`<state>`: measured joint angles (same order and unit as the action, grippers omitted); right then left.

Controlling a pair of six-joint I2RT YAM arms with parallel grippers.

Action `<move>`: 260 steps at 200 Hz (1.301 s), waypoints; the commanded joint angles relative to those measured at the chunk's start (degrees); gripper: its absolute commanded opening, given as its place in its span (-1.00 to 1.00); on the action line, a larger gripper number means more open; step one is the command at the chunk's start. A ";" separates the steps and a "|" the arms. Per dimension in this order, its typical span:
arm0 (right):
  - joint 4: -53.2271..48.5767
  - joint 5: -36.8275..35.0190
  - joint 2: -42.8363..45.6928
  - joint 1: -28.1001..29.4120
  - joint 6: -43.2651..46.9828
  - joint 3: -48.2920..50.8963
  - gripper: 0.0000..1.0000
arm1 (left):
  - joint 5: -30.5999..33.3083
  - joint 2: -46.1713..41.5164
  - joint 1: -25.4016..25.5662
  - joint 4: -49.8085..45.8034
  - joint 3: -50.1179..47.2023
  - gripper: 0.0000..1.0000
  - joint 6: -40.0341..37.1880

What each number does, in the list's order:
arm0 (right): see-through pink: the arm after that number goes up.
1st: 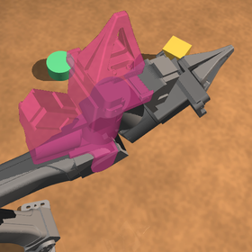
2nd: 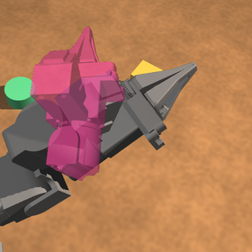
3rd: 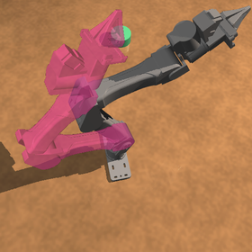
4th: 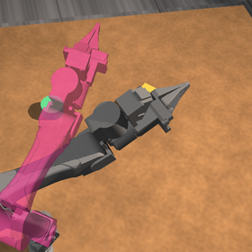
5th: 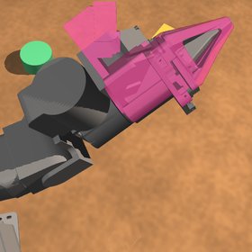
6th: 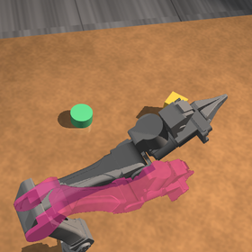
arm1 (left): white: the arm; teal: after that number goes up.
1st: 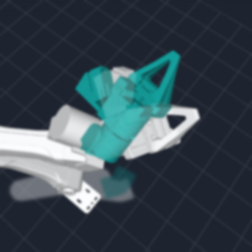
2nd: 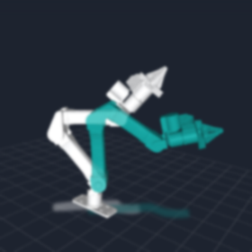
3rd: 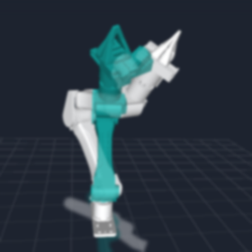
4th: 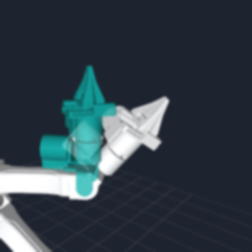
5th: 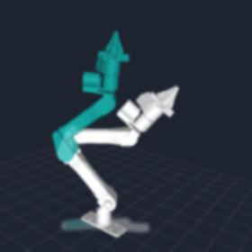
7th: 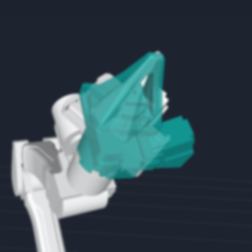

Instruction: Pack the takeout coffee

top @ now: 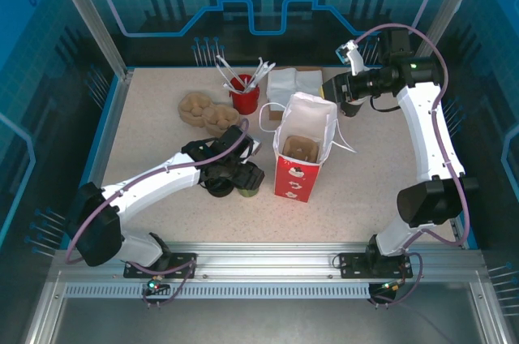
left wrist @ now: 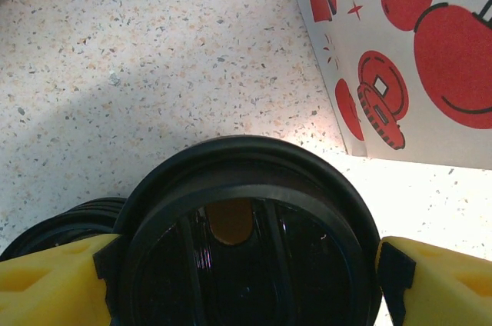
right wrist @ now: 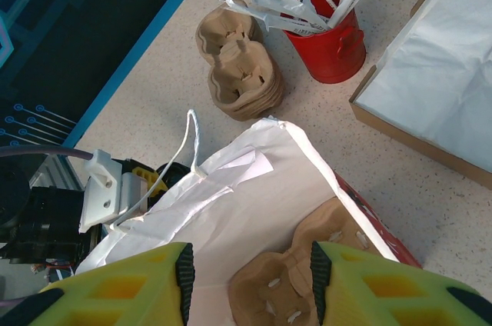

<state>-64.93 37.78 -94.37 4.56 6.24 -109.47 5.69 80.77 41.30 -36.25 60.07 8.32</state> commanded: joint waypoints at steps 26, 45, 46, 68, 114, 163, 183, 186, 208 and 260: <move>-0.55 1.33 0.94 -0.30 0.26 0.07 -0.08 | -0.80 -1.39 -0.32 -4.18 2.12 0.76 1.45; -0.55 1.58 0.94 -0.43 0.35 -0.09 -0.08 | -0.52 -2.05 -0.30 -4.32 2.50 0.78 1.66; -0.55 1.54 0.94 -0.38 0.30 -0.06 -0.08 | -0.51 -2.08 -0.28 -4.29 2.50 0.78 1.68; -0.56 1.81 0.96 -0.38 0.26 0.02 -0.08 | -0.46 -2.45 -0.28 -4.41 2.59 0.76 1.71; -0.73 2.12 0.76 -0.50 0.26 -0.31 -0.08 | -0.62 -1.11 -0.34 -4.05 3.18 0.76 2.19; -1.00 2.31 0.57 -0.43 0.11 -0.79 -0.08 | -0.94 0.63 -0.32 -3.44 4.85 0.74 2.68; -1.08 2.34 0.50 -0.44 0.18 -0.59 -0.08 | -1.12 1.62 -0.34 -3.74 5.50 0.73 2.59; -1.06 2.34 0.56 -0.51 0.18 -0.59 -0.08 | -1.12 1.70 -0.29 -3.74 5.64 0.73 2.61; -1.08 2.36 0.68 -0.45 0.18 -0.29 -0.08 | -1.30 2.37 -0.24 -3.74 5.67 0.74 2.67; -0.99 2.39 0.85 -0.57 0.36 0.38 -0.08 | -0.95 3.20 -0.08 -4.04 5.18 0.73 3.02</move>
<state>-65.10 38.24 -94.37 4.45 6.26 -109.47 5.56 83.29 41.30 -39.18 64.29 10.59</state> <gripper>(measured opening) 0.461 0.866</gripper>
